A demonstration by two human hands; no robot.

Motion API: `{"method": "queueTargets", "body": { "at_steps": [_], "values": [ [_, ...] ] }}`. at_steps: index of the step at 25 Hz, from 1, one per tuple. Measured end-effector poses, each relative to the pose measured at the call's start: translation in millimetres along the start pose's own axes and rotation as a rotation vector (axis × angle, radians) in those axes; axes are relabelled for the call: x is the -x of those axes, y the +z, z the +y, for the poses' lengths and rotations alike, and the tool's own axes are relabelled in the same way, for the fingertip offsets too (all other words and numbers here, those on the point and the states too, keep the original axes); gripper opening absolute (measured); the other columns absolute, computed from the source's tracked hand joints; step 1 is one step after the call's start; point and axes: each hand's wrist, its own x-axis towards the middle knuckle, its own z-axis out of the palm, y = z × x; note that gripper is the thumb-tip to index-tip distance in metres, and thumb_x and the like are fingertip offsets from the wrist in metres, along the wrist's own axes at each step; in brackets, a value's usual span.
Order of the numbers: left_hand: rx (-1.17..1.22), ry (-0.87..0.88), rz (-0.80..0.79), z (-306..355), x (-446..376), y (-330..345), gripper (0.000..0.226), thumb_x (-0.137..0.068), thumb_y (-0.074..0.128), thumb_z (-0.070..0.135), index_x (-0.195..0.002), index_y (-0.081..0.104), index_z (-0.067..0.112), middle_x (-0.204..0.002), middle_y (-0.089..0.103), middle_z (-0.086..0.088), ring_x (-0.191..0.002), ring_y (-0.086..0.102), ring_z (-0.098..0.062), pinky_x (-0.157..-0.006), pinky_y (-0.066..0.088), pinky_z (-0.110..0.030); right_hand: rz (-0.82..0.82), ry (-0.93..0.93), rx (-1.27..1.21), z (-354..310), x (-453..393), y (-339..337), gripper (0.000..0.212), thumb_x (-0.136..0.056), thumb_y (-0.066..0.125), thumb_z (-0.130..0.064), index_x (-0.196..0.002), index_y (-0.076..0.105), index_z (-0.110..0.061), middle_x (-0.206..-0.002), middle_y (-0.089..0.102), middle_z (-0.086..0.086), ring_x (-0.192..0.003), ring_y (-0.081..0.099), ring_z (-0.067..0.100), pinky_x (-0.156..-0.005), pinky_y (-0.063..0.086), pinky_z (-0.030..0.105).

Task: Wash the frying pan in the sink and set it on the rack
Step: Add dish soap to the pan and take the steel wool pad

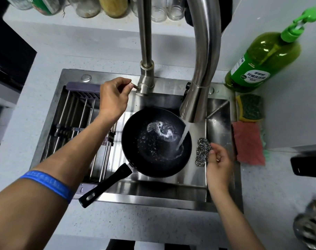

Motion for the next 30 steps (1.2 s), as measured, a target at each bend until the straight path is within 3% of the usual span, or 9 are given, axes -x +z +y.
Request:
{"method": "queueTargets", "body": {
  "at_steps": [5,7,10,12,16,22,25,28,30],
  "values": [
    [-0.204,0.041,-0.086,32,-20,-13,0.017,-0.089,0.066,0.019,-0.103,0.074,0.012,-0.098,0.074,-0.002,-0.086,0.069,-0.016,-0.08,0.053,-0.026,0.0,-0.02,0.031,-1,3,3,0.028,-0.098,0.053,-0.007,-0.11,0.066,-0.029,-0.112,0.066,0.002,-0.098,0.065,0.019,-0.087,0.056,0.043],
    [-0.033,-0.038,-0.01,58,13,-23,0.026,-0.089,0.063,0.013,-0.113,0.07,0.017,-0.109,0.071,0.003,-0.095,0.065,-0.012,-0.088,0.053,-0.032,-0.013,-0.01,0.045,-2,8,4,0.028,-0.098,0.053,-0.006,-0.11,0.066,-0.028,-0.111,0.066,0.004,-0.098,0.065,0.02,-0.086,0.056,0.045],
    [0.367,0.093,-0.31,138,77,-15,0.05,-0.079,0.072,0.047,-0.125,0.054,0.044,-0.122,0.06,0.016,-0.112,0.055,-0.003,-0.095,0.05,-0.03,-0.036,0.007,0.107,-5,18,8,0.027,-0.097,0.053,-0.007,-0.108,0.065,-0.029,-0.109,0.066,0.005,-0.094,0.064,0.022,-0.083,0.055,0.046],
    [0.384,0.147,-0.349,184,87,-4,0.055,-0.071,0.075,0.057,-0.119,0.056,0.038,-0.111,0.062,0.013,-0.109,0.055,-0.008,-0.089,0.052,-0.032,-0.056,-0.011,0.153,-7,24,8,0.026,-0.098,0.053,-0.007,-0.109,0.065,-0.028,-0.108,0.065,0.003,-0.093,0.064,0.022,-0.081,0.056,0.045],
    [0.244,0.197,-0.107,178,69,-32,0.026,-0.079,0.077,0.037,-0.09,0.07,0.015,-0.077,0.059,0.007,-0.088,0.053,-0.02,-0.077,0.049,-0.042,-0.043,-0.046,0.171,-3,35,9,0.028,-0.097,0.054,-0.006,-0.111,0.065,-0.028,-0.107,0.064,-0.002,-0.092,0.063,0.015,-0.078,0.055,0.035],
    [0.03,0.254,0.039,98,72,-121,0.021,-0.089,0.067,0.038,-0.102,0.071,0.023,-0.092,0.07,0.0,-0.09,0.057,-0.024,-0.074,0.045,-0.032,-0.195,-0.011,0.183,13,45,43,0.027,-0.098,0.052,-0.003,-0.117,0.067,-0.016,-0.11,0.057,-0.002,-0.093,0.058,0.006,-0.088,0.049,0.024],
    [-0.19,0.146,0.358,63,40,-150,0.036,-0.094,0.055,0.044,-0.111,0.069,0.015,-0.106,0.068,-0.004,-0.1,0.058,-0.025,-0.081,0.044,-0.031,-0.28,-0.03,0.257,16,36,61,0.031,-0.098,0.052,-0.002,-0.12,0.068,-0.016,-0.102,0.053,-0.007,-0.09,0.057,0.008,-0.085,0.043,0.013],
    [-0.253,0.084,0.665,57,63,-123,0.038,-0.096,0.053,0.036,-0.125,0.058,0.013,-0.123,0.056,-0.003,-0.108,0.052,-0.018,-0.092,0.043,-0.03,-0.343,-0.061,0.299,15,24,81,0.033,-0.097,0.051,0.0,-0.123,0.068,-0.011,-0.101,0.055,0.002,-0.09,0.057,0.018,-0.091,0.047,0.028],
    [-0.26,0.126,0.204,37,122,-76,0.034,-0.095,0.053,0.031,-0.124,0.054,0.014,-0.119,0.053,-0.002,-0.105,0.053,-0.02,-0.09,0.045,-0.034,-0.363,-0.15,0.382,17,8,102,0.034,-0.097,0.05,-0.001,-0.126,0.066,-0.011,-0.102,0.054,0.0,-0.092,0.057,0.018,-0.091,0.048,0.03]
  ]
}}
